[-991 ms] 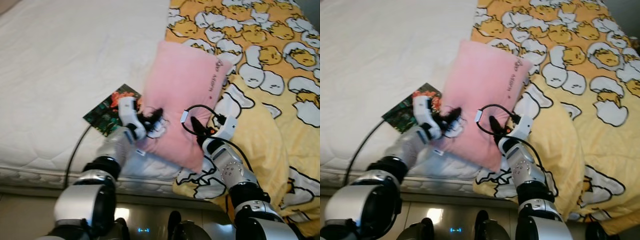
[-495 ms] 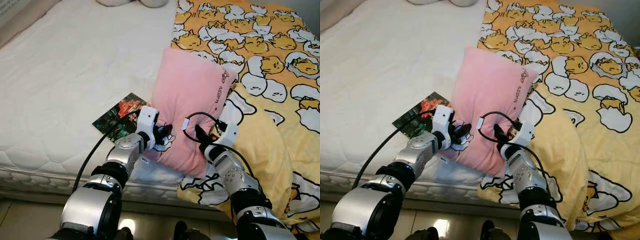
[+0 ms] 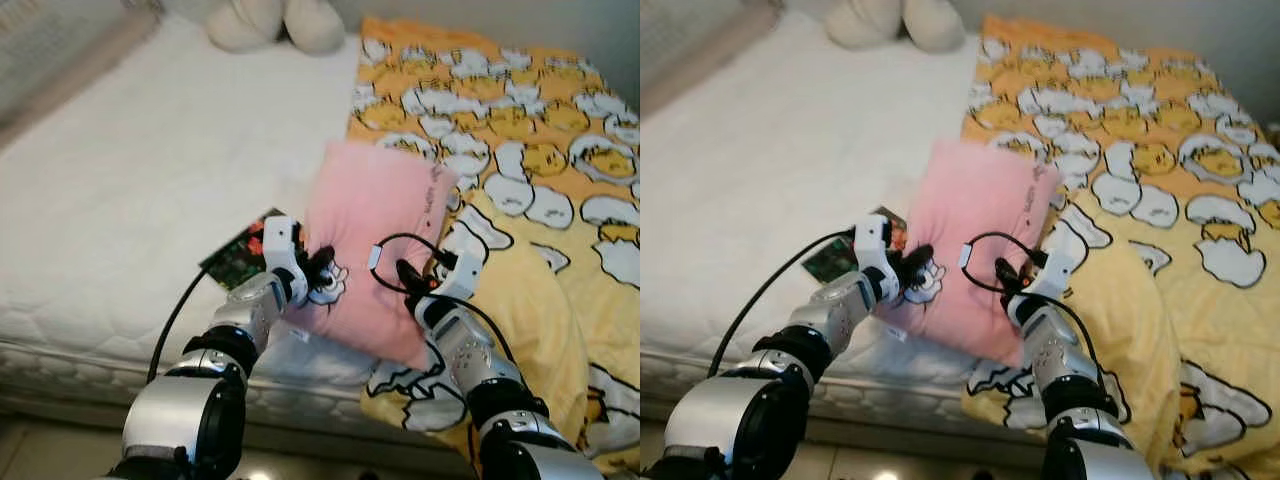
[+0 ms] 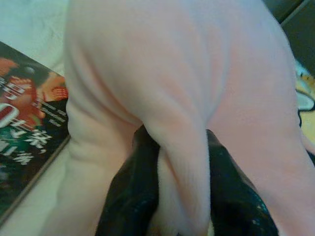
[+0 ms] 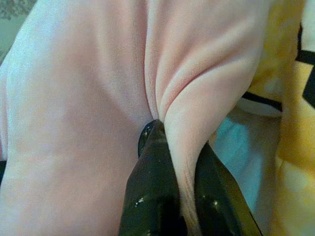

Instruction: Clean up the room

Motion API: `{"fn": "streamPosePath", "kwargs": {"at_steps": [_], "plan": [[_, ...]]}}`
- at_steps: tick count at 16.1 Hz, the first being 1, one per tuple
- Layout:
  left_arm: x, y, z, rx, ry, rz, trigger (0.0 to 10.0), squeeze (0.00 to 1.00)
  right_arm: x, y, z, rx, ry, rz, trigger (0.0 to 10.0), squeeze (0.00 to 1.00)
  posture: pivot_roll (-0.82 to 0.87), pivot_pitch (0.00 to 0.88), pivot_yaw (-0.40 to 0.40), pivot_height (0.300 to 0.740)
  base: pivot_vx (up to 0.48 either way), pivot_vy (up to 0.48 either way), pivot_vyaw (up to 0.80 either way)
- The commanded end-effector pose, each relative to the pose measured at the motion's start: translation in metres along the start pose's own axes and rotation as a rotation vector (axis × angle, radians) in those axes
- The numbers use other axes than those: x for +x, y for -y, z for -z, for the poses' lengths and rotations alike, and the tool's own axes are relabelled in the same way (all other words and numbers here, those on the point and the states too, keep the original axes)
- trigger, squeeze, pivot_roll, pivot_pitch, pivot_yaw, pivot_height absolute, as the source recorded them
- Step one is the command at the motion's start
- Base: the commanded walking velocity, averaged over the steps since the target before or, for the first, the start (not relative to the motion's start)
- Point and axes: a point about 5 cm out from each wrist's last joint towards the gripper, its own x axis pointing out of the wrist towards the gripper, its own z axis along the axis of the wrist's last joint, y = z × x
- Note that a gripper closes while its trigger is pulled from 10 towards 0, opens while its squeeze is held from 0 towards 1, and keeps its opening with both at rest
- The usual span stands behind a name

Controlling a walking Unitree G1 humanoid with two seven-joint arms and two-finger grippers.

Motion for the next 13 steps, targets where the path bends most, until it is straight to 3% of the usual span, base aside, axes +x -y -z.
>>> {"fn": "streamPosePath", "kwargs": {"at_steps": [1,3,4,5,8,9,10,13], "plan": [[0.006,0.012,-0.011,0.071,0.003,0.061,0.0,0.00,0.004,-0.006,-0.002,-0.032,0.004,-0.019,0.0,0.00,0.02,0.000,0.000,0.740,0.000,0.000,0.00],[0.009,0.019,-0.033,0.164,0.059,0.095,0.0,0.00,0.009,-0.016,-0.025,-0.085,0.089,-0.051,0.0,0.00,0.02,0.000,0.020,0.740,0.000,0.000,0.00],[0.009,0.019,-0.033,0.164,0.059,0.095,0.0,0.00,0.009,-0.016,-0.025,-0.085,0.089,-0.051,0.0,0.00,0.02,0.000,0.020,0.740,0.000,0.000,0.00],[0.010,0.025,-0.057,0.246,0.140,0.117,0.0,0.00,0.011,-0.028,-0.057,-0.163,0.197,-0.092,0.0,0.00,0.02,0.000,0.027,0.740,0.000,0.000,0.00],[0.005,0.028,-0.094,0.272,0.288,0.115,0.0,0.00,0.007,-0.040,-0.107,-0.288,0.345,-0.101,0.0,0.00,0.03,0.000,0.035,0.740,0.000,0.000,0.00],[0.003,0.025,-0.098,0.278,0.316,0.076,0.0,0.00,0.005,-0.042,-0.115,-0.336,0.369,-0.092,5.1,0.00,0.03,0.000,0.039,0.740,0.000,0.000,0.00],[0.000,0.021,-0.097,0.287,0.348,0.027,10.0,0.00,0.001,-0.044,-0.121,-0.385,0.409,-0.076,10.0,0.00,0.04,0.000,0.042,0.740,0.000,0.000,0.00],[-0.001,0.015,-0.087,0.229,0.369,-0.014,10.0,0.00,0.000,-0.039,-0.103,-0.360,0.403,-0.042,10.0,0.00,0.04,0.000,0.042,0.740,0.000,0.160,0.00]]}}
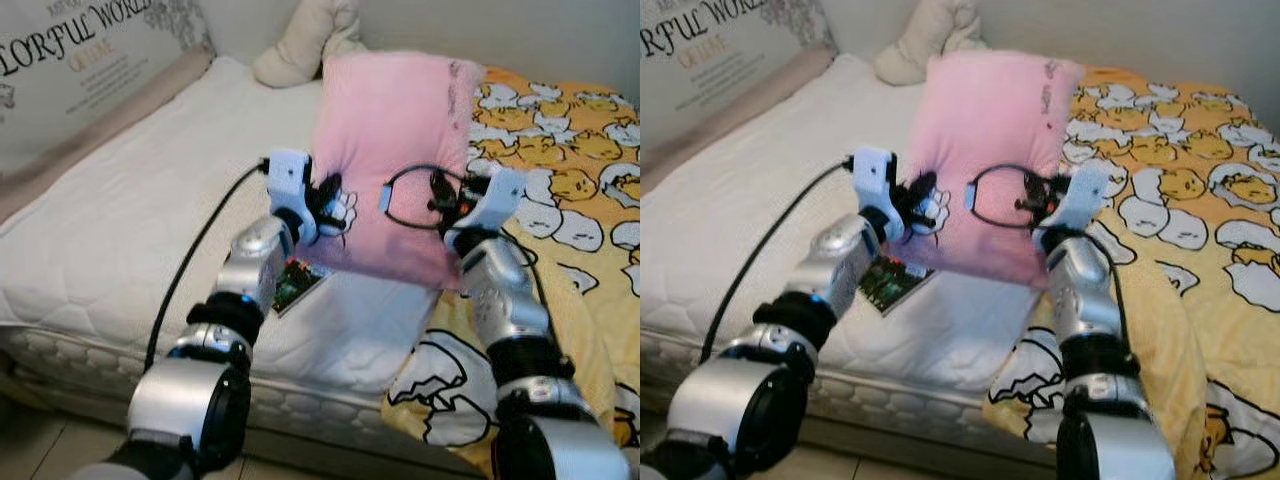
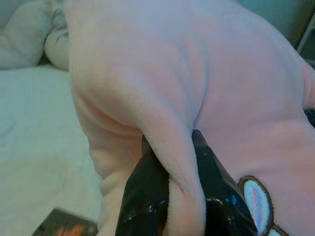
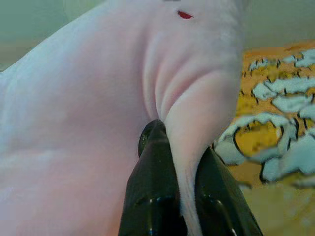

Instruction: Clean up the room

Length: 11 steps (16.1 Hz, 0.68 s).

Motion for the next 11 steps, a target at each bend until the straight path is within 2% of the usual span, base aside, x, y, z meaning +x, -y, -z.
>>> {"fn": "streamPosePath", "kwargs": {"at_steps": [1,3,8,11], "plan": [[-0.003,-0.007,-0.003,0.028,0.041,-0.044,10.0,0.00,-0.005,-0.001,0.008,-0.011,-0.002,0.023,10.0,0.00,0.04,0.000,0.041,0.740,0.000,0.480,0.53],[-0.003,-0.005,-0.006,0.056,0.052,-0.037,10.0,0.00,-0.009,-0.005,0.014,-0.029,-0.030,0.015,10.0,0.00,0.04,0.000,0.042,0.740,0.000,0.480,0.48],[-0.004,-0.004,-0.005,0.027,0.070,-0.064,10.0,0.00,-0.011,-0.009,0.017,-0.059,-0.039,0.007,10.0,0.00,0.04,0.000,0.038,0.740,0.000,0.480,0.46],[-0.004,-0.004,-0.005,0.059,0.067,-0.058,10.0,0.00,-0.011,-0.011,0.019,-0.066,-0.049,-0.003,10.0,0.00,0.04,0.000,0.032,0.740,0.000,0.480,0.46]]}}
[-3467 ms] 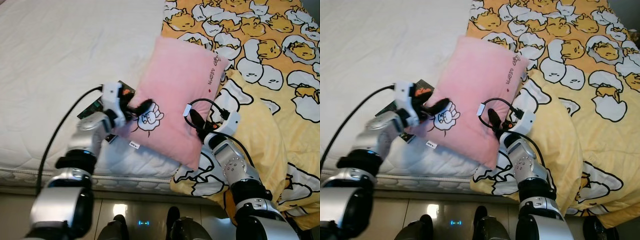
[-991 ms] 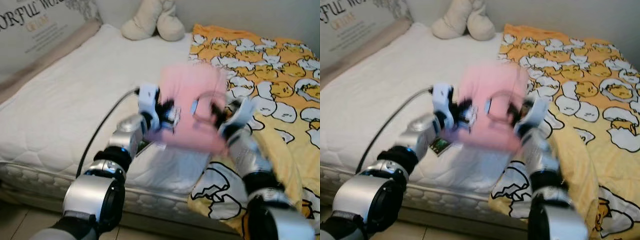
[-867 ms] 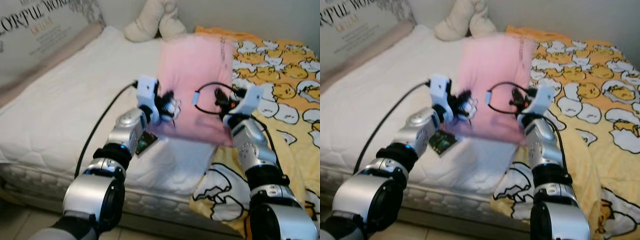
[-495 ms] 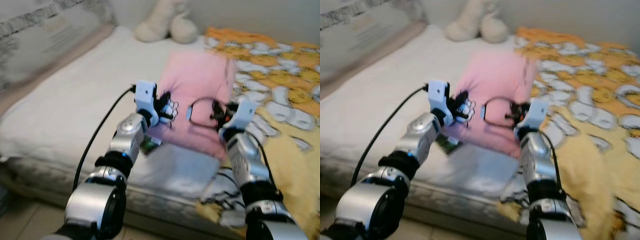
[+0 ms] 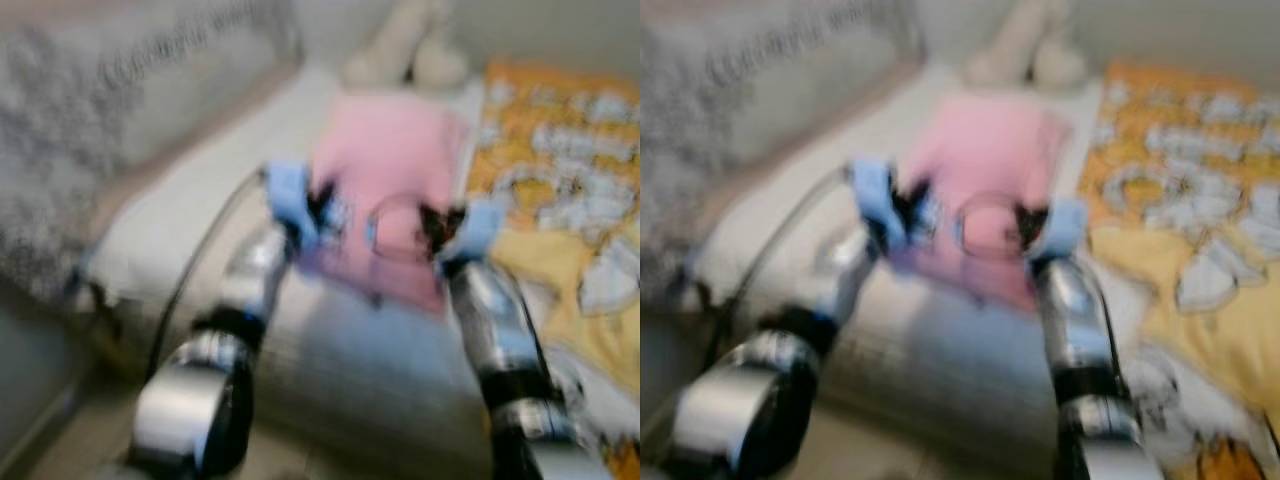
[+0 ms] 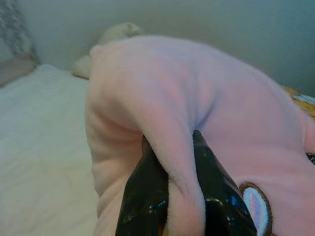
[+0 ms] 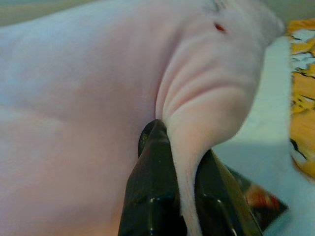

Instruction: Clean up the room

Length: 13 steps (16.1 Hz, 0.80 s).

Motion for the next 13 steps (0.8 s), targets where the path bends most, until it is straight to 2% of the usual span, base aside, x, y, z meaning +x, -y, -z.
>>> {"fn": "streamPosePath", "kwargs": {"at_steps": [1,4,7,9,10,11,13], "plan": [[-0.0001,-0.0113,-0.0140,0.049,0.046,-0.031,10.0,0.00,0.0030,-0.0055,-0.0078,-0.008,0.030,-0.017,10.0,0.00,0.04,0.000,0.031,0.740,0.000,0.480,0.46],[-0.0007,-0.0178,-0.0160,0.056,0.038,-0.048,10.0,0.00,0.0014,-0.0063,-0.0051,-0.009,0.022,-0.020,10.0,0.00,0.04,0.000,0.031,0.740,0.000,0.480,0.45],[-0.0004,-0.0177,-0.0161,0.058,0.038,-0.050,10.0,0.00,0.0001,-0.0052,-0.0035,-0.006,0.019,-0.013,10.0,0.00,0.04,0.000,0.033,0.740,0.000,0.480,0.45],[-0.0002,-0.0180,-0.0151,0.075,0.024,-0.046,10.0,0.00,-0.0013,-0.0063,-0.0015,-0.006,0.016,-0.012,10.0,0.00,0.04,0.000,0.037,0.740,0.000,0.480,0.45],[-0.0008,-0.0193,-0.0128,0.112,0.006,-0.055,10.0,0.00,-0.0019,-0.0062,-0.0010,-0.005,0.019,-0.005,10.0,0.00,0.03,0.000,0.040,0.740,0.000,0.480,0.45],[-0.0012,-0.0200,-0.0104,0.162,-0.017,-0.064,10.0,0.00,-0.0026,-0.0055,-0.0007,-0.006,0.021,0.007,10.0,0.00,0.03,0.000,0.041,0.740,0.000,0.000,0.44],[-0.0016,-0.0200,-0.0113,0.121,0.000,-0.051,10.0,0.00,-0.0039,-0.0064,0.0010,-0.010,0.015,0.001,10.0,0.00,0.03,0.000,0.042,0.740,0.000,0.000,-0.26]]}}
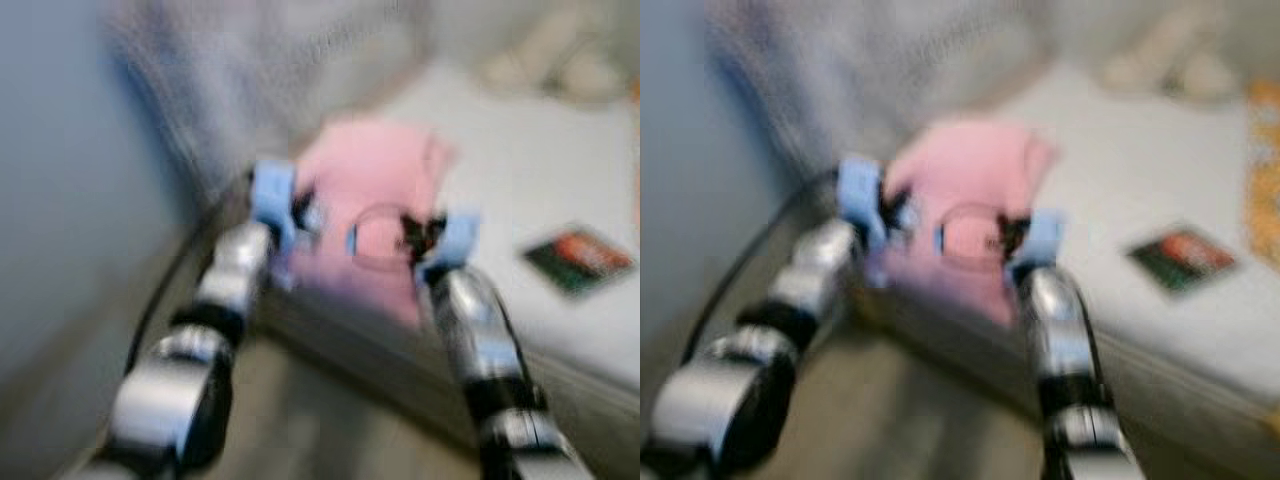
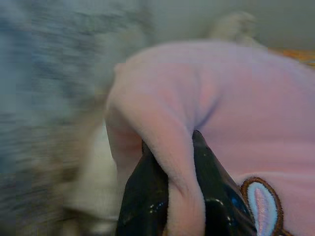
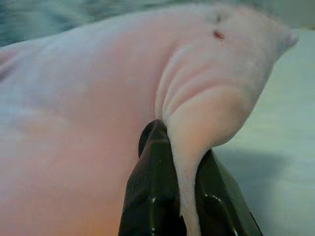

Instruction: Clean up the room

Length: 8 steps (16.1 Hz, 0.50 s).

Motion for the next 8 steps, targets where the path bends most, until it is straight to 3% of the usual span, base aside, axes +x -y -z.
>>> {"fn": "streamPosePath", "kwargs": {"at_steps": [1,7,8], "plan": [[0.0046,0.0064,-0.0116,-0.008,0.054,0.016,10.0,0.00,-0.0033,0.0137,-0.0073,-0.027,0.023,0.040,10.0,0.00,0.03,0.000,0.042,0.740,0.000,0.000,-0.80],[0.0049,0.0080,-0.0091,0.017,0.045,0.006,10.0,0.00,-0.0062,0.0142,-0.0047,-0.027,0.025,0.056,10.0,0.00,0.03,0.000,0.041,0.740,0.000,0.000,-0.80],[0.0049,0.0087,-0.0103,0.004,0.056,0.018,10.0,0.00,-0.0064,0.0137,-0.0047,-0.031,0.024,0.051,10.0,0.00,0.03,0.000,0.041,0.740,0.379,0.000,0.00]]}}
